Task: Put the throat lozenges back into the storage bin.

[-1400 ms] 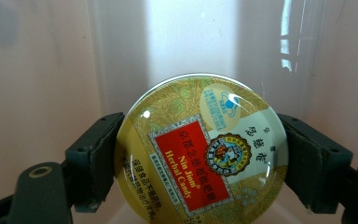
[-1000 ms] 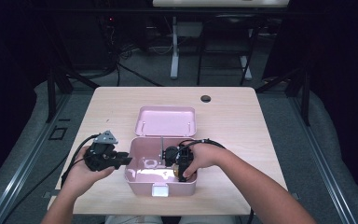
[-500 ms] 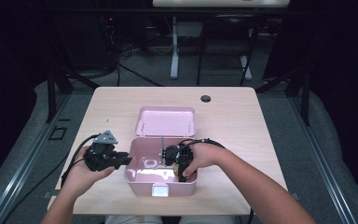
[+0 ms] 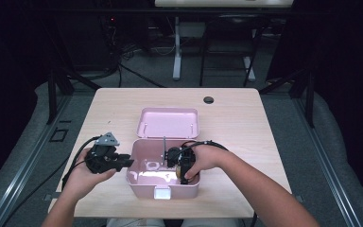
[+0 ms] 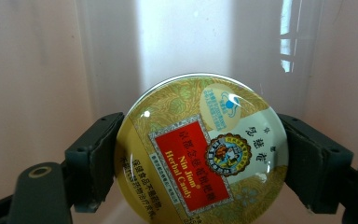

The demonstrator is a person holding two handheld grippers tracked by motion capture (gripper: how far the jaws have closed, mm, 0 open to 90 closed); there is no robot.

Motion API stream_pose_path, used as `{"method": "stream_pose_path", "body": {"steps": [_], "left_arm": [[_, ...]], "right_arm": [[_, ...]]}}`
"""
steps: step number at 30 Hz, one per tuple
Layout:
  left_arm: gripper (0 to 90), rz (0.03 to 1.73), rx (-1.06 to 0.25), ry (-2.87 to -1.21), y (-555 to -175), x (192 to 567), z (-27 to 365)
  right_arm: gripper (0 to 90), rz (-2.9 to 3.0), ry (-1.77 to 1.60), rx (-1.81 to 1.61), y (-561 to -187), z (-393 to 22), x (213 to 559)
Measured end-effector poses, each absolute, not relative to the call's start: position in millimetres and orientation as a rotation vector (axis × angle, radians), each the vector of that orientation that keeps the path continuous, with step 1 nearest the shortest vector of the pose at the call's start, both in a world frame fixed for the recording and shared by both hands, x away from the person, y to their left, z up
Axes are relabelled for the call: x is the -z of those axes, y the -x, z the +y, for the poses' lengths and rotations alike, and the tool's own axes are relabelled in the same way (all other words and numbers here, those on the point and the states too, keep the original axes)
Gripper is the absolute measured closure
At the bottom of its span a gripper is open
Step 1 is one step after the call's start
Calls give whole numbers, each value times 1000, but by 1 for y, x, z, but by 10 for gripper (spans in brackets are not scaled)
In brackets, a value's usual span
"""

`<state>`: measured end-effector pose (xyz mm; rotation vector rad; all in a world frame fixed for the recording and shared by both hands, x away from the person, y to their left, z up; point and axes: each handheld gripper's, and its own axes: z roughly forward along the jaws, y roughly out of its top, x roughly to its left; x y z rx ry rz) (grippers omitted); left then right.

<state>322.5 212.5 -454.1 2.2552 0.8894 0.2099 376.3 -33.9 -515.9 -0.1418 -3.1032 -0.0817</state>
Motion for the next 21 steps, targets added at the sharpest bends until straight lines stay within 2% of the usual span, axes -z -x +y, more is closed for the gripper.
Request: {"method": "stream_pose_path", "body": {"steps": [15, 21], "left_arm": [[722, 891, -210, -2253, -322, 454, 212], [722, 891, -212, -2255, -322, 454, 212]], "right_arm": [[177, -3105, 178, 93, -377, -34, 511], [229, -3111, 186, 143, -377, -36, 503]]}}
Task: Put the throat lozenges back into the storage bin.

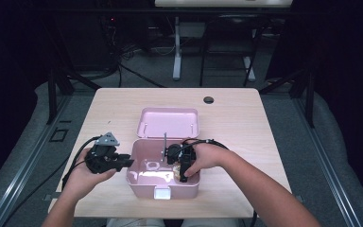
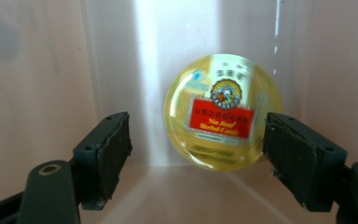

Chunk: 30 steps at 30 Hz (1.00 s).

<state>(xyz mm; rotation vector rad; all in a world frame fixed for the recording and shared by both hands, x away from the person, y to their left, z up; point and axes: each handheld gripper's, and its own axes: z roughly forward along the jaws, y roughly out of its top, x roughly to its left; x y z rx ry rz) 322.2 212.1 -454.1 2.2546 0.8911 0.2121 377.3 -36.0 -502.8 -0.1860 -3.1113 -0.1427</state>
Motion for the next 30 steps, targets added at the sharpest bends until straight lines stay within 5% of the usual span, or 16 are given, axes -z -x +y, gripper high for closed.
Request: {"method": "stream_pose_path", "body": {"steps": [30], "left_arm": [[722, 887, -219, -2260, -322, 454, 212]], "right_arm": [[287, -3171, 257, 254, -373, -52, 434]]}}
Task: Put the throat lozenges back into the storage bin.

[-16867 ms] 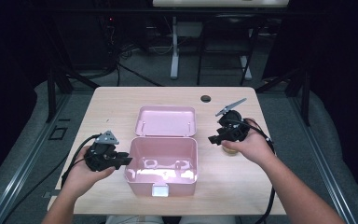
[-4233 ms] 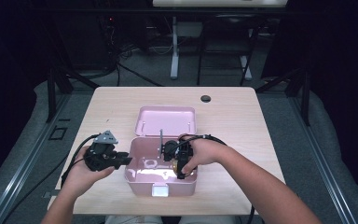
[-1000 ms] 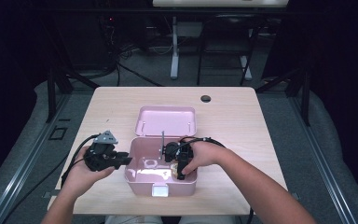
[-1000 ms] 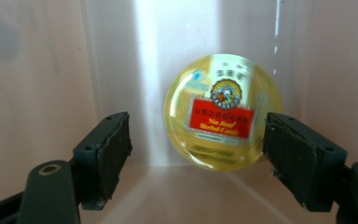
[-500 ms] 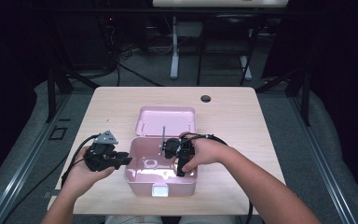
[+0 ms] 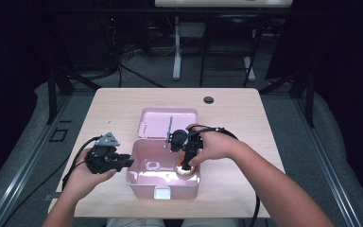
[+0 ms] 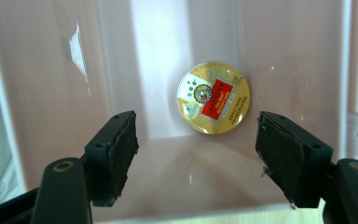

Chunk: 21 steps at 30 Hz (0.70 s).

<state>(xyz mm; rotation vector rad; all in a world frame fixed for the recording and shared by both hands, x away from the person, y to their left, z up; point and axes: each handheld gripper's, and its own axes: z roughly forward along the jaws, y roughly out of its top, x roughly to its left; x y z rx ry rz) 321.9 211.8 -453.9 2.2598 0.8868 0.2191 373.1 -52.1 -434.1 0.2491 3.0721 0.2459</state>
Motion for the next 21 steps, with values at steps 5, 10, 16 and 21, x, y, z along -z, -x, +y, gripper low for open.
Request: {"method": "stream_pose_path", "body": {"steps": [5, 10, 16, 21], "left_arm": [[722, 884, -220, -2261, -322, 454, 212], [722, 888, -220, -2259, -322, 454, 212], [722, 890, -222, -2258, -322, 454, 211], [722, 888, -221, -2259, -322, 454, 211]], "right_arm": [[287, 3073, -254, -228, -373, -57, 427], [292, 3077, -267, -204, -372, -63, 424], [292, 3071, -280, -175, -371, -70, 419], [293, 3067, -299, -163, -371, -77, 417]]}}
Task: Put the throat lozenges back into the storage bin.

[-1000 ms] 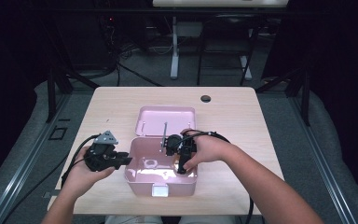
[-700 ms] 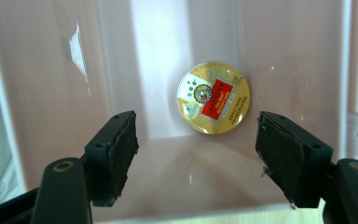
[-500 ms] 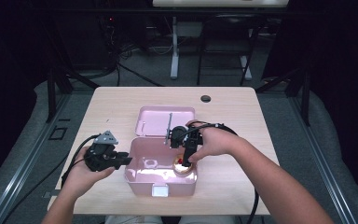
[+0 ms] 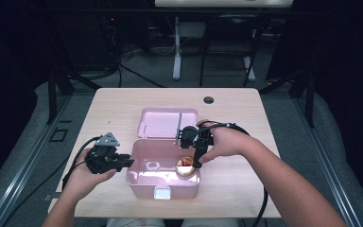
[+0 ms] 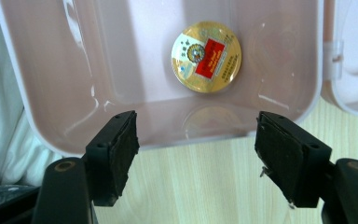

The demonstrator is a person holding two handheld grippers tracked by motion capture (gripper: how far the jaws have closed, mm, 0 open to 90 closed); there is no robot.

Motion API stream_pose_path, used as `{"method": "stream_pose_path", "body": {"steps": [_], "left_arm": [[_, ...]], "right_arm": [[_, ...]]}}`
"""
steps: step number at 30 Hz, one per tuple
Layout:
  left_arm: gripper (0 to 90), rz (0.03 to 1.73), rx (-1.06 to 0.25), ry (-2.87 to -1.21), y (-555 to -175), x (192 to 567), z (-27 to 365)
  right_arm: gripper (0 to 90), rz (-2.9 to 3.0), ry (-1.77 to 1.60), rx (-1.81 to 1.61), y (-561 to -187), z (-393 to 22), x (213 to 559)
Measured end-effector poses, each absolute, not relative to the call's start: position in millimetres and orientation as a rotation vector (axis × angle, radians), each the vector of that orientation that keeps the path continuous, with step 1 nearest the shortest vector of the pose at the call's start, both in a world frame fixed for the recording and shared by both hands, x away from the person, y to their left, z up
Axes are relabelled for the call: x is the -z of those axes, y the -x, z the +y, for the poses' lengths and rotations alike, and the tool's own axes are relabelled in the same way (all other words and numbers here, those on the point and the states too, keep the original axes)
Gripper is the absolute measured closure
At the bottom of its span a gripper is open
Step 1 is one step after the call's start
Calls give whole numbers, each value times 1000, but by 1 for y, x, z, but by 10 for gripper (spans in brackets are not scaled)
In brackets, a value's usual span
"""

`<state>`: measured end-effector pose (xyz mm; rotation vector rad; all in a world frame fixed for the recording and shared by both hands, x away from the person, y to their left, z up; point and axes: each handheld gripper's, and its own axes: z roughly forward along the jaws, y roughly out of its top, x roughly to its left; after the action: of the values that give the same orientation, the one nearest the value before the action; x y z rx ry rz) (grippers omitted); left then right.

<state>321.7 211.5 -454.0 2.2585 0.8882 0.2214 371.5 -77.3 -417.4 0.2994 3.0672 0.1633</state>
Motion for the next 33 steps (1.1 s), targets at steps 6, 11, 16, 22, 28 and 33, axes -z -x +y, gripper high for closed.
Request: {"method": "stream_pose_path", "body": {"steps": [6, 11, 16, 22, 28, 33], "left_arm": [[722, 891, -220, -2256, -322, 454, 211], [722, 891, -221, -2256, -322, 454, 211], [722, 894, -219, -2254, -321, 454, 211], [723, 892, -221, -2256, -322, 454, 211], [722, 893, -220, -2255, -321, 454, 211], [722, 897, -223, -2254, -321, 454, 211]], "right_arm": [[301, 3070, -334, -142, -374, -85, 419], [305, 3070, -359, -130, -377, -93, 421], [309, 3071, -385, -111, -377, -101, 424], [320, 3053, -428, -111, -379, -110, 426], [349, 3021, -495, -125, -383, -118, 429], [361, 2978, -570, -147, -386, -124, 433]]}}
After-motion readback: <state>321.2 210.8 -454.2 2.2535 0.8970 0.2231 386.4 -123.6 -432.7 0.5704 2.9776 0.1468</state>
